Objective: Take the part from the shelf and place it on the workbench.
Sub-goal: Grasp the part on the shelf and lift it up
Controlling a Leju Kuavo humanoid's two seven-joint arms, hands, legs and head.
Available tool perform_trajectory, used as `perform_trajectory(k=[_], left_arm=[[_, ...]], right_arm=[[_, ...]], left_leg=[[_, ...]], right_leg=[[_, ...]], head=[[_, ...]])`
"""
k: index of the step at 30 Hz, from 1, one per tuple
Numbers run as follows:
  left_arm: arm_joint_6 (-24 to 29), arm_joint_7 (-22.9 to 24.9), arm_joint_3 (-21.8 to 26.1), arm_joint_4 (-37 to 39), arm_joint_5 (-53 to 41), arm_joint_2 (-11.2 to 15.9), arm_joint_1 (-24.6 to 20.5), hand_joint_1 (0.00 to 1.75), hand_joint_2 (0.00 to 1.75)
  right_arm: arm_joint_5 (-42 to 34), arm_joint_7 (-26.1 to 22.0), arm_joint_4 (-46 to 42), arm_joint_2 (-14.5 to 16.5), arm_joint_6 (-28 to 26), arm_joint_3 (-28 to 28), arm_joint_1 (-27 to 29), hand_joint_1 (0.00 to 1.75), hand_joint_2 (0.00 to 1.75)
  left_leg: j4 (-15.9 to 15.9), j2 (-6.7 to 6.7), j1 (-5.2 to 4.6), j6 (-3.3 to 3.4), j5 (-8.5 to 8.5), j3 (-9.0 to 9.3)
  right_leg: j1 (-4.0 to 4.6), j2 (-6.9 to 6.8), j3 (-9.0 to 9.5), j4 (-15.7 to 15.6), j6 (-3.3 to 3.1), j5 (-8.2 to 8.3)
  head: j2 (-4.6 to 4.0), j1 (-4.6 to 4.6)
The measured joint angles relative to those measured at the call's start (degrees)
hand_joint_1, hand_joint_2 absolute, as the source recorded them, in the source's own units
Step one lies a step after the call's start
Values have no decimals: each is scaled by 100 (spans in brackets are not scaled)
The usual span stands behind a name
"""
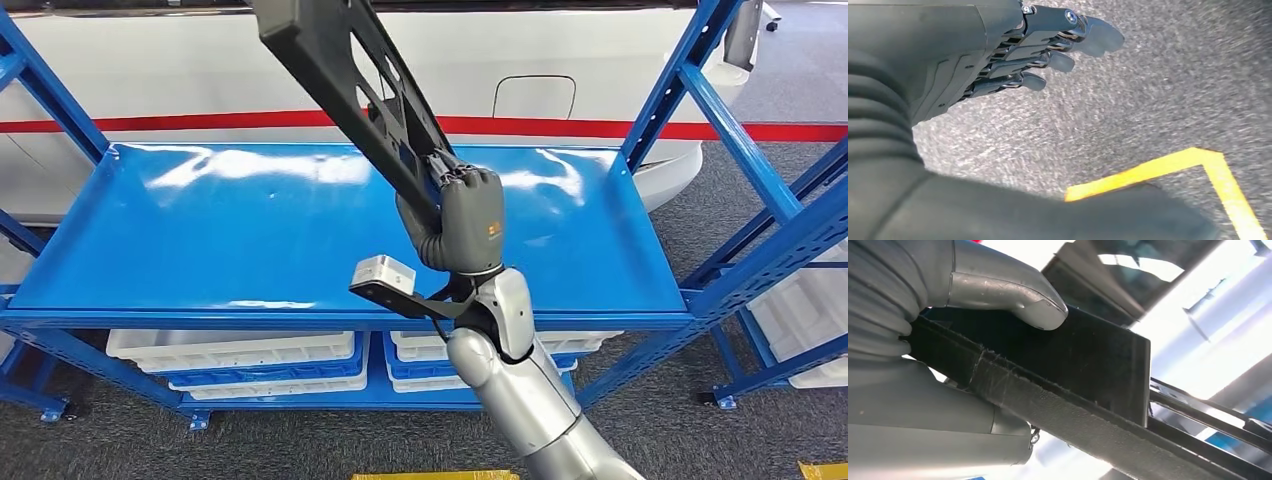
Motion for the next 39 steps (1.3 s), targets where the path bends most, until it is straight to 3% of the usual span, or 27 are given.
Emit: perform_trajectory(k=[5,13,26,39], left_arm=[[-45,-328,73,0,237,-15,7,0,175],[-167,-842,439,2,725,-15,13,0,175],[-220,-916,628,2,840,-13,13,0,175],[-351,-922,629,2,842,-9,25,0,175]], right_arm=[[-2183,-736,-1129,-508,629,10,79,175,175],[-3548,-1403,-2226,-1112,1309,22,465,175,175],[-4570,-1627,-2730,-1446,1810,71,1133,175,175],[-4664,-1559,-2733,-1597,1954,-24,1397,175,175]], left_leg=[[0,-1,0,0,0,-2],[0,-5,0,0,-1,-4],[0,-4,0,0,-1,-3],[0,-4,0,0,-1,-4]], right_leg=[[0,-1,0,0,0,0],[0,-2,0,-1,0,0],[0,-1,2,-1,0,0],[1,-1,1,-1,0,0]], head=[[0,1],[0,-1],[0,-1],[0,-1]])
